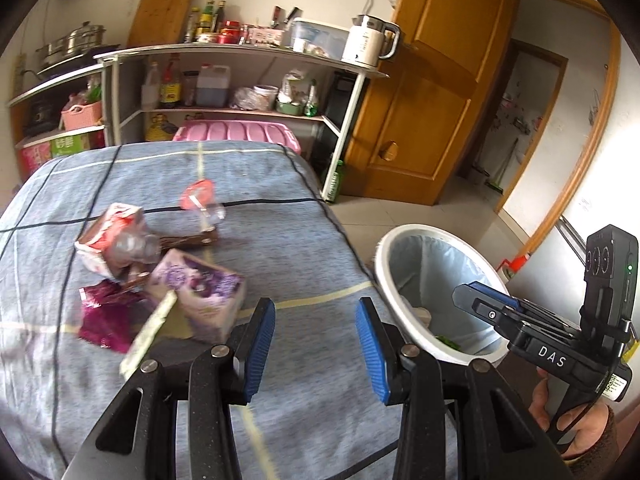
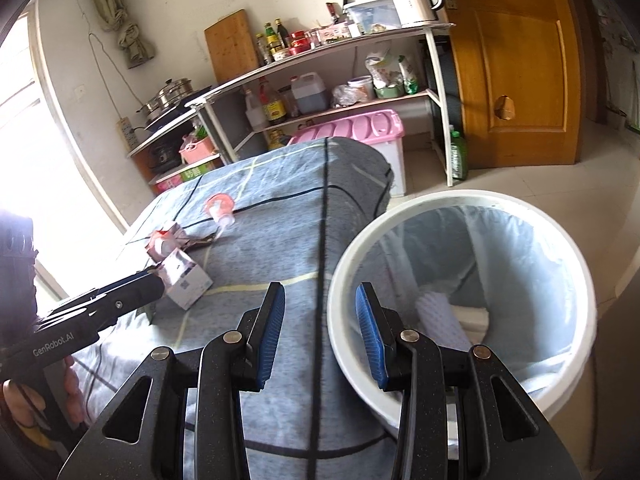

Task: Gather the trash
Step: 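Move both tools back over the remaining trash on the table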

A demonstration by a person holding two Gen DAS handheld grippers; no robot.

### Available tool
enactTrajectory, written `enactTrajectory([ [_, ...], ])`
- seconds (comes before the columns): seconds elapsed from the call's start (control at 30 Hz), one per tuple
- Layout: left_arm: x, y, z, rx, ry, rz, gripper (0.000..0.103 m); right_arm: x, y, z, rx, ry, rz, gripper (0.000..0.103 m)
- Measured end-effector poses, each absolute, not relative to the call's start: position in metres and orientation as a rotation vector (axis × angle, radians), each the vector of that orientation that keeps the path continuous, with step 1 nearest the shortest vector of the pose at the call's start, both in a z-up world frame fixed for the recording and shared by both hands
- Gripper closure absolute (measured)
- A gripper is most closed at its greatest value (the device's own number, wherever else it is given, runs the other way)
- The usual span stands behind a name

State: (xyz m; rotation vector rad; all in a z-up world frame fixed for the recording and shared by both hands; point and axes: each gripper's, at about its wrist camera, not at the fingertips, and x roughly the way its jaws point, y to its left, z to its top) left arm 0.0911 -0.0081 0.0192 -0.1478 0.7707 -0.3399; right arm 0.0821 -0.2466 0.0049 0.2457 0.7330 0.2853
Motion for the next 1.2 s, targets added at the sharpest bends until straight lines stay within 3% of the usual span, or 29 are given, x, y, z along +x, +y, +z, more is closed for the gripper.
enactTrajectory([
  [0.7,0.077,0.128,-0.001,-0.264,0.762,-0.072,0.060,0.091,-0.125,-0.010,0.144,0.797,0.492,0.065],
  [1.2,0.119,0.146,-0.030,-0.263,0.848,-0.126,0.055,0.105,-0.064,-0.030,0.163,0.890,0.624,0.065],
])
